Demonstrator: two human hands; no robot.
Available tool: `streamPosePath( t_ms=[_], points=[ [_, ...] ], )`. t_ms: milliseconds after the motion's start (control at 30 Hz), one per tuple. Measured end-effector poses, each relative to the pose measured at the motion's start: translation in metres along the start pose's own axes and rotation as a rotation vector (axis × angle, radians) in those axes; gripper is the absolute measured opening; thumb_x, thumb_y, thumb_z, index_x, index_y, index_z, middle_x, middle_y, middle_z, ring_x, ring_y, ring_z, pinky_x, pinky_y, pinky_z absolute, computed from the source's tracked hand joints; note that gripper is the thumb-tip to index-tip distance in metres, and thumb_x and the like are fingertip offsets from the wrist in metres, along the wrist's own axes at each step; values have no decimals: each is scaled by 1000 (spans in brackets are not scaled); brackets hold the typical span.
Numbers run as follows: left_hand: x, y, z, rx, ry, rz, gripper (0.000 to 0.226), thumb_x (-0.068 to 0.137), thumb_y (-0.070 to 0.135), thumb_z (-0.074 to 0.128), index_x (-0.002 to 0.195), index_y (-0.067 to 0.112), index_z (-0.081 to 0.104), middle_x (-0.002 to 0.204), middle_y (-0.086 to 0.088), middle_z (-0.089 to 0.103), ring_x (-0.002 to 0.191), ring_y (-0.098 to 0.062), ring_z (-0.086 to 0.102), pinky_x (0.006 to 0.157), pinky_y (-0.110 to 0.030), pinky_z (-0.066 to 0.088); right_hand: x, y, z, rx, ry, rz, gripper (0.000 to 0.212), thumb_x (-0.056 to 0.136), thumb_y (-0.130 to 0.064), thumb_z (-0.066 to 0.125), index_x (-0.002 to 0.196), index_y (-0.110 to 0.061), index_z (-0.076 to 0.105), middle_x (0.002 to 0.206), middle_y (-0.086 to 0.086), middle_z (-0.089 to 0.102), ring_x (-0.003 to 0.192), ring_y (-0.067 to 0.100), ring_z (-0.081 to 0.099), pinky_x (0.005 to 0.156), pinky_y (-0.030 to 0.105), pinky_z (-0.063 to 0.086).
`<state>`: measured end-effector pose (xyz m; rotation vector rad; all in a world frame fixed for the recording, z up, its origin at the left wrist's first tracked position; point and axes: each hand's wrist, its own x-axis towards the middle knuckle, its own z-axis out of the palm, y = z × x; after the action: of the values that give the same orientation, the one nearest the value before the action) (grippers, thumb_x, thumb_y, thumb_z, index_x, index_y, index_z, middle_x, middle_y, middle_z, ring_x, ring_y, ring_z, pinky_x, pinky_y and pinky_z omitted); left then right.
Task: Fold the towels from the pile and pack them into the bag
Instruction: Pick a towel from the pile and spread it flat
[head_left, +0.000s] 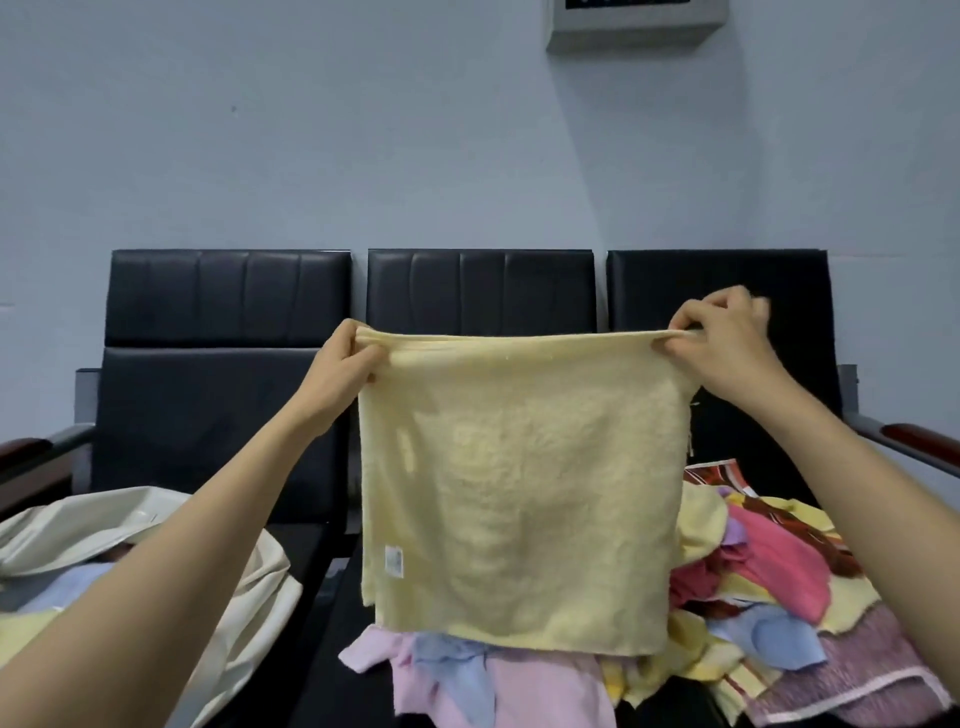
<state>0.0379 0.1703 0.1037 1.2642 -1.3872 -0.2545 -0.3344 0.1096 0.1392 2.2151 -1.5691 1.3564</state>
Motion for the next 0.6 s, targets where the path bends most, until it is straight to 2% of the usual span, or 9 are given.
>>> streamPosePath(
  t_ms=[67,133,167,233,333,433,500,600],
  points=[
    [6,-17,3,-32,-28,-70,12,91,14,58,98,4,55,89,-2,57,81,-15,57,75,-29,49,5,9,15,106,-165,110,13,87,-24,66,87,-12,61,98,5,58,87,19,52,66,29,43],
    [13,-36,9,-86,-33,-143,8,93,9,59,88,4,54,85,-3,57,85,-21,59,78,-31,54,5,20,38,114,-304,189,13,87,-21,67,90,-10,60,92,6,62,80,19,57,60,27,43],
    [18,-42,13,-108,-23,-170,12,93,8,58,84,5,52,83,-4,56,86,-22,59,78,-32,55,6,24,49,117,-315,217,11,87,-18,67,90,-9,60,92,7,63,79,19,58,59,26,43],
    [30,-45,18,-140,61,-186,13,94,9,59,83,6,51,87,-7,55,88,-22,58,77,-30,55,13,24,63,172,-214,250,5,88,-11,64,90,-8,59,88,6,62,77,20,59,57,25,43],
    [51,-26,19,-133,308,-109,15,95,17,57,81,16,51,87,0,55,86,-15,57,74,-26,51,37,8,61,332,50,241,6,92,-5,56,91,-11,58,85,0,57,76,14,56,58,20,43],
    [54,-13,16,-98,379,-19,16,95,21,54,81,23,47,86,5,51,83,-13,51,74,-29,47,46,-6,52,427,216,183,10,93,-3,51,93,-12,56,89,-1,56,74,5,51,61,15,41],
    [45,-17,13,-139,343,-39,15,95,18,54,82,21,47,85,5,50,82,-12,50,75,-29,46,37,-7,54,466,197,170,10,94,-4,51,95,-13,56,88,-4,55,75,3,51,61,16,41],
    [16,-36,11,-122,272,-102,8,95,17,55,87,16,53,85,4,54,82,-12,52,74,-26,44,13,4,63,502,63,202,9,95,-8,52,96,-15,57,87,-7,55,77,4,52,61,19,42]
  ],
)
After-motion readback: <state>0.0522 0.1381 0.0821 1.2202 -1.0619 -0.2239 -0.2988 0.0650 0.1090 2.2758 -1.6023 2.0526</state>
